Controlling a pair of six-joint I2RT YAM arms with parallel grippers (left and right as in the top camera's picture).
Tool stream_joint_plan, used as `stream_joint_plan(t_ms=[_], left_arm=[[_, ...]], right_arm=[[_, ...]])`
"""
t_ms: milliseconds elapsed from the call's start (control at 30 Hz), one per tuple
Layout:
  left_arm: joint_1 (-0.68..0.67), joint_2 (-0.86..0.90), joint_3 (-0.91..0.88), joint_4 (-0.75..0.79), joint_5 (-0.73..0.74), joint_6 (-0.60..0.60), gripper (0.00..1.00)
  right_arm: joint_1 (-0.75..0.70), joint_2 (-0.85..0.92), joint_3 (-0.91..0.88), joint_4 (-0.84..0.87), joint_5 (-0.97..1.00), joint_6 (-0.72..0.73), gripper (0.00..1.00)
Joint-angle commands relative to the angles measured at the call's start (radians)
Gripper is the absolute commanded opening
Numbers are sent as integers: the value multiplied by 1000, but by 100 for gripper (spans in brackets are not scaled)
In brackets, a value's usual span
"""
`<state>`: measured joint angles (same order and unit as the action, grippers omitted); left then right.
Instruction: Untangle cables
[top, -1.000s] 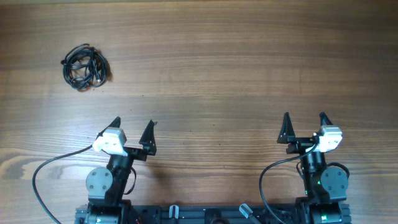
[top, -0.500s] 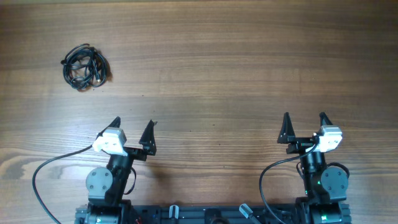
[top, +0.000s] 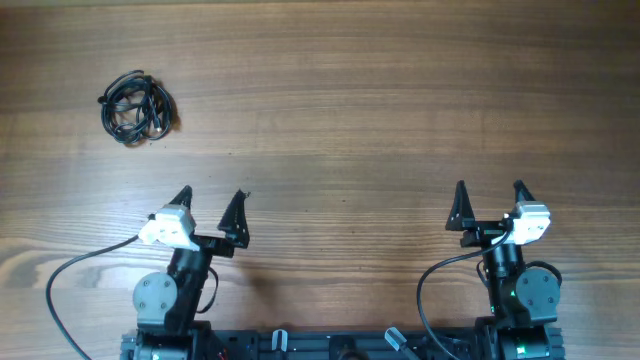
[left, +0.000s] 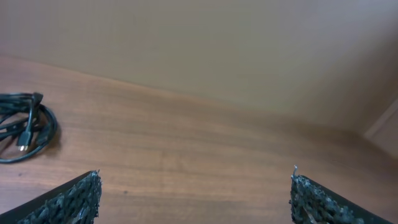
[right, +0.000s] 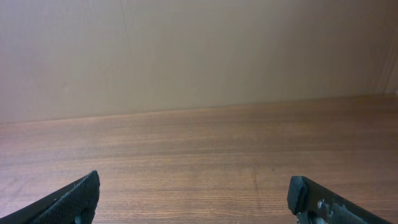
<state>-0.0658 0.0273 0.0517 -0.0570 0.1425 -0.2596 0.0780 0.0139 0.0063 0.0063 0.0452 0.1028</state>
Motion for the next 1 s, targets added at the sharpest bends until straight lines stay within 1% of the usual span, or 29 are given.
stream_joint_plan(t_ms=[0,67,200,300,467,667,733,800,967], left_arm=[[-4,10,86,-41,-2,-64,100],[-4,29,128,-76,-2,-63,100],[-4,118,243,-163,-1,-64,100],[-4,203,332,-235,28,-63,100],[-4,434,567,-439,54,-63,100],[-4,668,805,-661,132,-63,100],[-4,731,848,-689,184,-63,100],[-4,784,853,-680,249,-63,100],[-5,907,853,-677,262,-64,100]], right_arm=[[3,5,-1,3,-10,-14,100],[3,5,-1,3,-10,-14,100],[3,5,-1,3,-10,-14,100],[3,5,-1,3,-10,-14,100],[3,5,-1,3,-10,-14,100],[3,5,-1,3,-10,-14,100],[3,5,-1,3,-10,-14,100],[3,5,-1,3,-10,-14,100],[3,5,-1,3,-10,-15,100]])
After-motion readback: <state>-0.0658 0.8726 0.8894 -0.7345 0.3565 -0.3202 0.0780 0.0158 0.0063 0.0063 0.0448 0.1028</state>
